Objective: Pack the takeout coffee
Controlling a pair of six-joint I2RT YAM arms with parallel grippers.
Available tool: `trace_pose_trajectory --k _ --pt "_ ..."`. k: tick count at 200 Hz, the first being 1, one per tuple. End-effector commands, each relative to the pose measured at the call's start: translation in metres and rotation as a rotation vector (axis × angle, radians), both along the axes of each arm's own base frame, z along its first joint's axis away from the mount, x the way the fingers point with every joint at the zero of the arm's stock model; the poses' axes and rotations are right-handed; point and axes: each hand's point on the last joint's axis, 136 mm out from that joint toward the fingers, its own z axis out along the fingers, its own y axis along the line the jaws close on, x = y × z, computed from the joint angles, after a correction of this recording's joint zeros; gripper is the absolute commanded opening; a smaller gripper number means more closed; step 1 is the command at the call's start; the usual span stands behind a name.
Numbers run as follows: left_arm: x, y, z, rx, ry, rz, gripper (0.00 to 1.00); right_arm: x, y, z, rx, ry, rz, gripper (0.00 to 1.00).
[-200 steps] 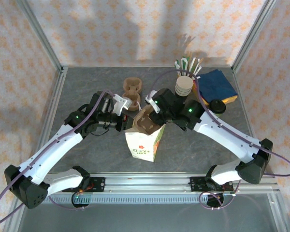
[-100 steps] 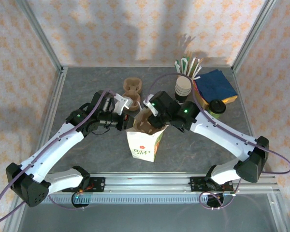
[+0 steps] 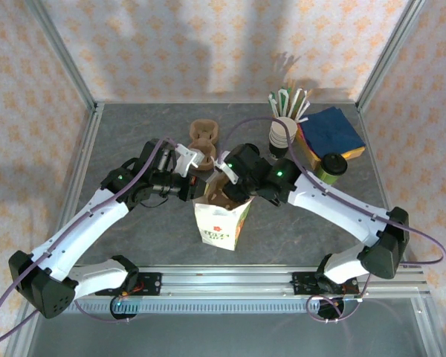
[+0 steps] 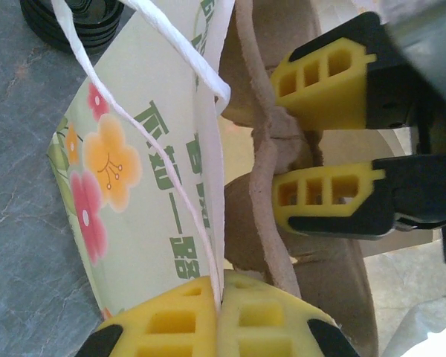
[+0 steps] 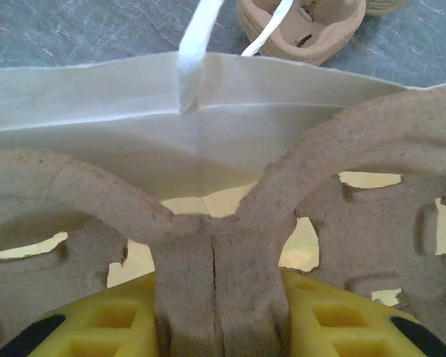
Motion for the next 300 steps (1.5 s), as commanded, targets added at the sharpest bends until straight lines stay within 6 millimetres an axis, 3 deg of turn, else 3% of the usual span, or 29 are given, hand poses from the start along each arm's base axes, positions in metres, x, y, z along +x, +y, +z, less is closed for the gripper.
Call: trace_pose_trajectory --k 1,163,300 --pt "0.004 -0.004 0.013 -0.009 -0.041 -0.016 0.0 -0.024 0.008 -0.028 -0.062 0.12 0.081 0.36" --pt "0.003 -0.007 0.011 -0.003 -0.041 -0.045 0.0 -0.025 0.012 -0.05 -0.125 0.188 0.088 0.36" --pt "-0.004 -0.004 0.017 -0.059 -0.055 -0.024 0.0 -0.027 0.015 -0.087 -0.134 0.216 0.104 0.39"
